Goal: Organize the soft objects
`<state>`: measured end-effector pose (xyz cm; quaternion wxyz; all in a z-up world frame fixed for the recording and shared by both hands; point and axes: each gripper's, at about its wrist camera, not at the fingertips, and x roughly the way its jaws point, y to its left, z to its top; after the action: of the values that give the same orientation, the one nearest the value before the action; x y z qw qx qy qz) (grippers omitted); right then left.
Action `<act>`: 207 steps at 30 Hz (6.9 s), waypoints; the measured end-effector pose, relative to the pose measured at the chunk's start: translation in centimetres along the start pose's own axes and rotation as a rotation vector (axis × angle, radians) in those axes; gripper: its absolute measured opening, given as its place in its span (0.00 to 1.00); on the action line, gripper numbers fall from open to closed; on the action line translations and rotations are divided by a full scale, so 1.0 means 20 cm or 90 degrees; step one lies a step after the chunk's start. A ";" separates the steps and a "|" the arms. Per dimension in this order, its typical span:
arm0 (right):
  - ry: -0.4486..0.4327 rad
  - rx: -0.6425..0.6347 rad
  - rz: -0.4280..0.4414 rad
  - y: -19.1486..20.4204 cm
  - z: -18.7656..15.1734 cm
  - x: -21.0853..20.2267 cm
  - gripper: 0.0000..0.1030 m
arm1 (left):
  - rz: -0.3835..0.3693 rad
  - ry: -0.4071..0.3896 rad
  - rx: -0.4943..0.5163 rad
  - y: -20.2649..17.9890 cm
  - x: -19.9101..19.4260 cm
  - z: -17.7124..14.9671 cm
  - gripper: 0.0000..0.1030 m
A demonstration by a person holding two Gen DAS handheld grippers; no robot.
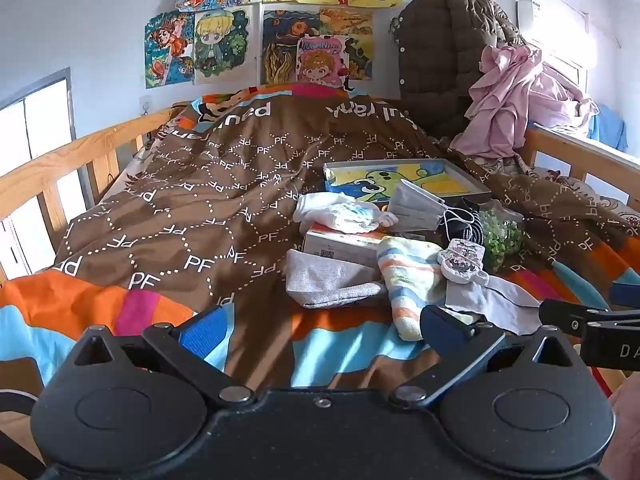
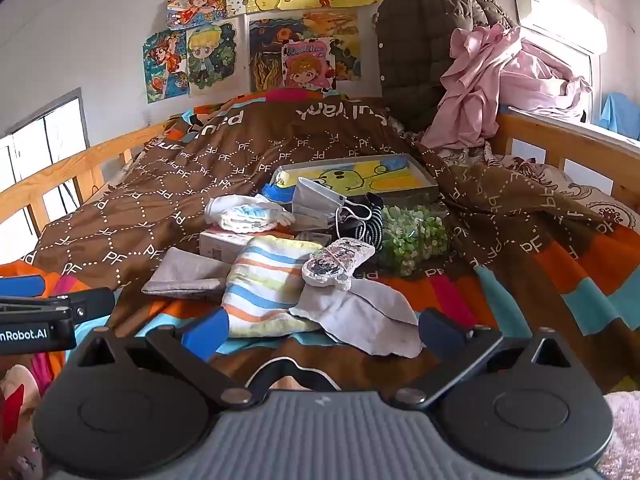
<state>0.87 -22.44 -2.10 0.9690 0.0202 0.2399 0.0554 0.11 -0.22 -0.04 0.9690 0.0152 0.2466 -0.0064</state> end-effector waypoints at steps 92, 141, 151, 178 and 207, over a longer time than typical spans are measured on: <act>0.000 -0.005 0.000 0.01 0.00 -0.02 1.00 | -0.003 0.000 -0.005 0.02 0.01 -0.04 0.99; 0.281 0.019 0.077 -0.34 0.14 0.90 0.21 | -0.229 0.223 -0.151 -0.11 0.91 0.05 0.08; 0.199 0.015 0.095 -0.34 0.20 0.73 0.04 | -0.229 0.157 -0.106 -0.08 0.69 0.22 0.07; -0.059 0.005 0.171 -0.27 0.97 1.04 0.04 | -0.211 -0.073 -0.125 0.00 1.02 1.04 0.06; 0.173 0.082 0.107 -0.32 1.04 2.28 0.08 | -0.105 0.022 -0.205 0.02 2.12 0.92 0.08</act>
<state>51.26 -23.70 -5.19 0.9163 0.0946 0.3691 0.1232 46.20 -0.63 -4.08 0.9506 -0.1607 0.2616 -0.0458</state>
